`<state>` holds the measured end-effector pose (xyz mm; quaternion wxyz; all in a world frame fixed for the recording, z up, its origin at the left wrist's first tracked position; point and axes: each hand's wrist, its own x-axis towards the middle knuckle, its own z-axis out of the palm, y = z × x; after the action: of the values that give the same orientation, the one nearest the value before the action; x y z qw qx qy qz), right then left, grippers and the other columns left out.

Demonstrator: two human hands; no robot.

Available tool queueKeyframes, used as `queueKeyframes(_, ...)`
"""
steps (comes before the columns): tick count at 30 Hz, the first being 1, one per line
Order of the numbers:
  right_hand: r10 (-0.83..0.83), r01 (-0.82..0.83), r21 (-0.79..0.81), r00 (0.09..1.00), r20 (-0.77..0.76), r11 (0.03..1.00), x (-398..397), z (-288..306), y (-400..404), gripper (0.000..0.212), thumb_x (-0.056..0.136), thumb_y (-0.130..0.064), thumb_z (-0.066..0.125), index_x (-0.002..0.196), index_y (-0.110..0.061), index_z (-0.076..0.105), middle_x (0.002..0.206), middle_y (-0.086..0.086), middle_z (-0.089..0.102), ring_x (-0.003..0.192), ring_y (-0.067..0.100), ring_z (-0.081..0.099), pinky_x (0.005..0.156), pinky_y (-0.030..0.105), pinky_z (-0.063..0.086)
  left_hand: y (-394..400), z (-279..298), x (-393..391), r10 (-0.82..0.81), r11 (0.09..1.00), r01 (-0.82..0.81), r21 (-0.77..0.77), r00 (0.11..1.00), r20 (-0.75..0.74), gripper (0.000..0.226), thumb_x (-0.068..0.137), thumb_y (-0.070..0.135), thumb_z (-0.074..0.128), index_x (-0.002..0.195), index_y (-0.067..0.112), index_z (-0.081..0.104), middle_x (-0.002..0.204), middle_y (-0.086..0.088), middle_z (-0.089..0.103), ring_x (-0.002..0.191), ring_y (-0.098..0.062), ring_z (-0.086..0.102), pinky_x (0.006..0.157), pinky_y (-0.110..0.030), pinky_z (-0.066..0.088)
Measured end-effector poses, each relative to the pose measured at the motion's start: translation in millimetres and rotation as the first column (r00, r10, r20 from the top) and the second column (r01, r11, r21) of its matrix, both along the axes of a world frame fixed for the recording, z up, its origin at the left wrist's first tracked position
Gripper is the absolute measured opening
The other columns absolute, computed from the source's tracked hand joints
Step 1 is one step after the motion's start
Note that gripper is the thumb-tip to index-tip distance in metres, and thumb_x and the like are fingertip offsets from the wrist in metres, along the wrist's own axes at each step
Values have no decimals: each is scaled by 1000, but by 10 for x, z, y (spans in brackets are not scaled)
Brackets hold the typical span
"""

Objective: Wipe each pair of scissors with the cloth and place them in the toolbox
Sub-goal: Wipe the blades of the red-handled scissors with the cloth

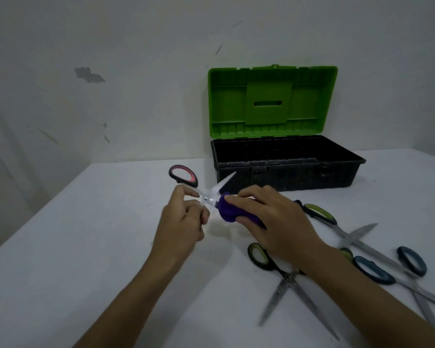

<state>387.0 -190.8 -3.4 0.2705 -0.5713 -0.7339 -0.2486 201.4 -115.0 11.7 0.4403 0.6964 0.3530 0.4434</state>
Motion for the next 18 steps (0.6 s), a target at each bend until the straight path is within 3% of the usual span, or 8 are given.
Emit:
queueKeyframes(3,-82,82,16,997,0,997,155,-61,4,49,78,-22,79,124,-19,62,110,-4,61,88,15,55,65,18,38,133,34,-141,100,994,-102,26,992,71,21,97,2,37,92,20,48,67,-2,57,49,-11,41,46,-27,34)
queueKeyframes(6,-103,112,114,991,-85,987,158,-55,8,42,85,-21,72,126,-17,62,111,-2,60,88,17,54,63,24,47,196,12,-209,163,984,-164,69,986,24,16,98,5,39,100,18,48,67,2,59,47,-8,44,48,-28,37)
queueKeyframes(8,-37,53,163,994,-102,985,56,1,11,41,89,-25,66,128,-16,62,113,0,60,90,16,54,68,25,49,156,-39,-156,136,988,-134,75,990,-28,14,98,6,39,102,15,49,68,3,60,48,-8,47,48,-29,41)
queueKeyframes(11,17,-14,101,1000,-24,995,-89,-8,28,47,84,-26,73,129,-15,61,115,2,62,93,15,55,72,23,48,38,-97,9,42,998,-39,59,997,-63,12,100,6,40,101,14,50,72,-1,59,54,-9,50,49,-24,42)
queueKeyframes(14,-25,28,25,996,-88,999,-47,-48,44,50,82,-28,75,129,-19,59,113,-1,60,95,13,55,70,20,47,-13,-53,89,-6,1000,6,28,1000,8,12,99,4,40,102,14,48,71,-2,58,49,-6,45,45,-20,38)
queueKeyframes(18,-119,130,59,981,-154,990,126,-34,10,45,83,-27,74,125,-19,62,107,-3,60,90,15,56,66,22,49,28,-16,32,28,994,-12,-111,989,147,18,97,2,36,100,16,46,69,-3,54,44,-8,34,38,-18,27)
